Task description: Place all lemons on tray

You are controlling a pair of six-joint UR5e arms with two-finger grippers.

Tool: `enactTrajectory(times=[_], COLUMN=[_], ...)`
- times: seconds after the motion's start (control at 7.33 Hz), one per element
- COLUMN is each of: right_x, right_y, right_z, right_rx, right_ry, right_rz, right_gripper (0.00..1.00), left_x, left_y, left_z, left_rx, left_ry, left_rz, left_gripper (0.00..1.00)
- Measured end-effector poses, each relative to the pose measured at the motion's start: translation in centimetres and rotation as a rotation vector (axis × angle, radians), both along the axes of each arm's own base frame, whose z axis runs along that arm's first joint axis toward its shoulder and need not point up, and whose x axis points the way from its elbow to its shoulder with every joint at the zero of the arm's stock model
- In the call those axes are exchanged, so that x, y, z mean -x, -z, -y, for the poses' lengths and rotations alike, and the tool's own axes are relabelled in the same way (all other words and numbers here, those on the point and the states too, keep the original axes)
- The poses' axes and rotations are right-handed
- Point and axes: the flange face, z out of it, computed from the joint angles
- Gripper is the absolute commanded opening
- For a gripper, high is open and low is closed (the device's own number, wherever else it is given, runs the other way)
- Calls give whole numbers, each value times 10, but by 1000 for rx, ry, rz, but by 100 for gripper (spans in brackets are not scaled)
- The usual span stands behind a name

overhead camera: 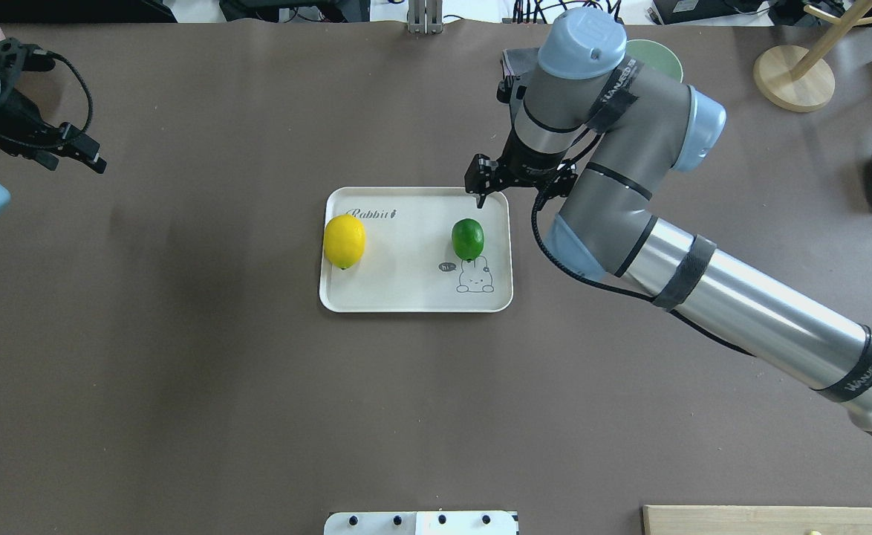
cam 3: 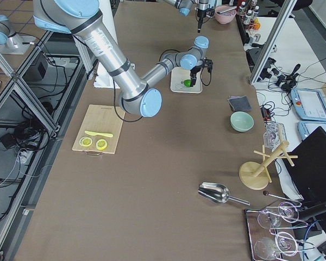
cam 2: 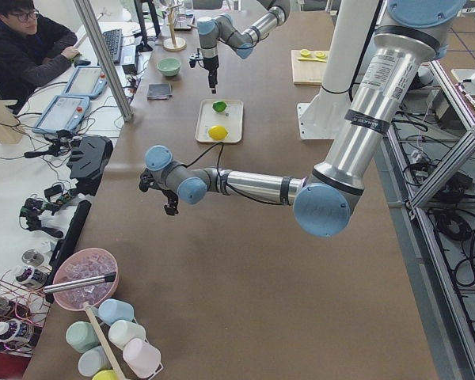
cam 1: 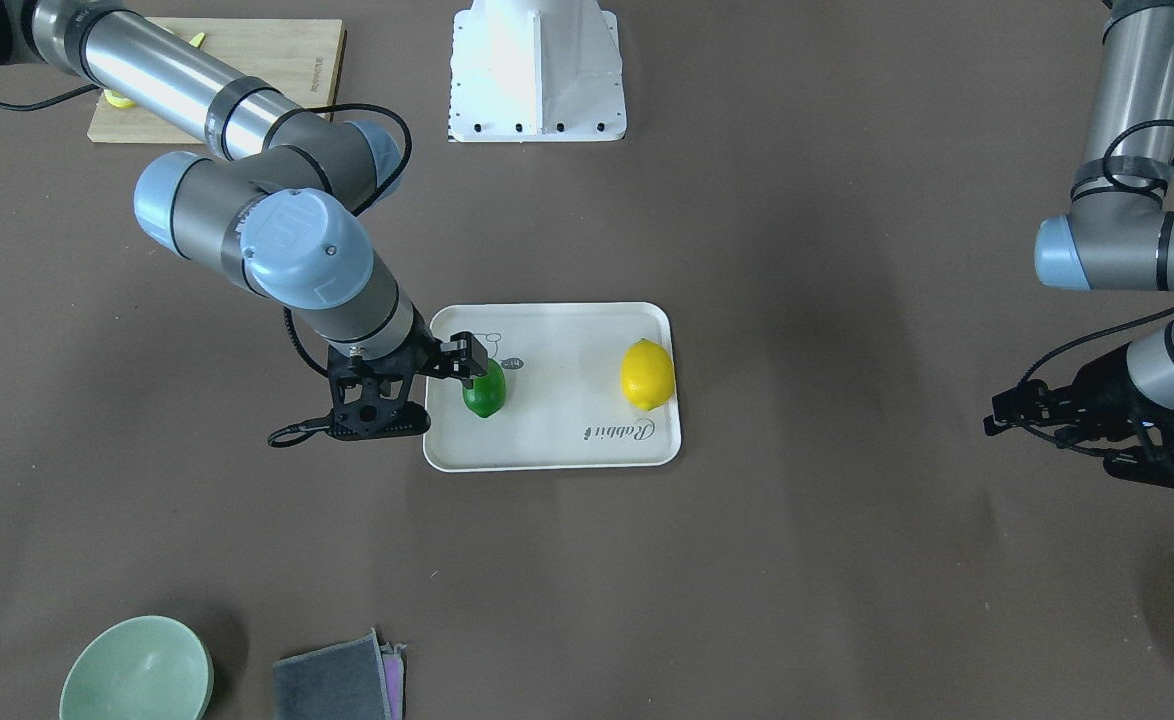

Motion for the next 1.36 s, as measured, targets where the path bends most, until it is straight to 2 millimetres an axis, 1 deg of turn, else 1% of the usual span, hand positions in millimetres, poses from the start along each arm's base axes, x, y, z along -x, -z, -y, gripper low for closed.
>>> enactTrajectory(times=[0.14, 0.27, 0.41, 0.55, 0.68, 0.82, 0.95, 1.09, 1.23, 1.36], right_x=[-40, -88, -144, -197, -250, -304, -357, -404, -441, -470], right_y=[-23, -57, -96, -129, -159, -183, -207, -236, -268, -297], right_z=[9, 8, 2, -3, -10, -18, -29, -43, -59, -76], right_rx=[9, -10, -49, -92, -123, -145, -160, -177, -188, -174], right_ry=[-4, -2, 8, 24, 51, 85, 122, 157, 186, 194], right_rz=[13, 16, 12, -2, -34, -74, -109, -133, -156, -178], right_gripper=[100, 100, 100, 100, 100, 100, 100, 100, 100, 100], left_x=[21, 43, 72, 106, 149, 189, 221, 247, 268, 289], left_y=[-2, -8, -18, -29, -45, -63, -83, -100, -112, -128], left_z=[5, 9, 12, 15, 14, 9, 0, -8, -18, -33], left_rx=[8, -2, -19, -31, -39, -57, -52, -17, 19, 57], left_ry=[4, -7, -29, -51, -68, -90, -114, -121, -107, -80], left_rz=[-8, -1, 21, 48, 80, 132, 189, 220, 228, 227], left_gripper=[97, 97, 97, 97, 97, 97, 97, 98, 98, 98])
